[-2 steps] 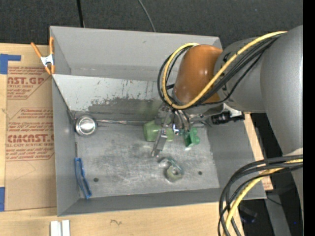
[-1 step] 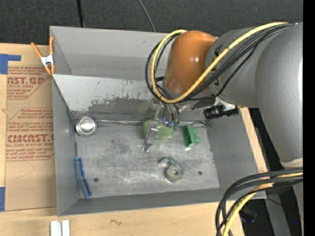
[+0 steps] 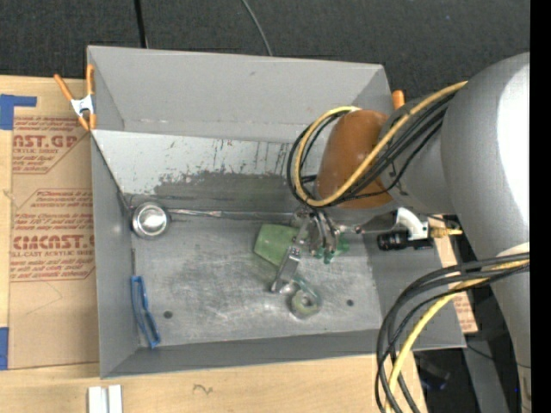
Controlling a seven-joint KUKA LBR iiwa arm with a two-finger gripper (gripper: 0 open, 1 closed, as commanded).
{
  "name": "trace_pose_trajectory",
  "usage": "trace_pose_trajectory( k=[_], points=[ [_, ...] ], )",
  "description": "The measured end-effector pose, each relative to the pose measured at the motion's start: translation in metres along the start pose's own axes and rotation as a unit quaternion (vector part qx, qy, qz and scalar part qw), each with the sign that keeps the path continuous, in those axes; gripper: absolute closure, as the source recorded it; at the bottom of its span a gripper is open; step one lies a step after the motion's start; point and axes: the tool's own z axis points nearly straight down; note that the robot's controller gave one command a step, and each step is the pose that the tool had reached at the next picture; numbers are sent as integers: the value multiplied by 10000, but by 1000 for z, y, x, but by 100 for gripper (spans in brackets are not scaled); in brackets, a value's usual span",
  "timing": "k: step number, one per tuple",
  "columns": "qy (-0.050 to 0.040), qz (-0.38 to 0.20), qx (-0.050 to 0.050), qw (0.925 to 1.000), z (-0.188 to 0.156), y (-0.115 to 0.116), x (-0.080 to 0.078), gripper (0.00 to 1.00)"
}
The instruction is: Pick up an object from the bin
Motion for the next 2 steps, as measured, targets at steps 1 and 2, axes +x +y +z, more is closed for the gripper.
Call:
trace_pose_trajectory(
  k=[1, 2],
  points=[
    [-56, -23, -26, 10000, -7, 4, -3, 100],
    [-22, -214, -17, 9998, -151, -25, -1, 100]
  ],
)
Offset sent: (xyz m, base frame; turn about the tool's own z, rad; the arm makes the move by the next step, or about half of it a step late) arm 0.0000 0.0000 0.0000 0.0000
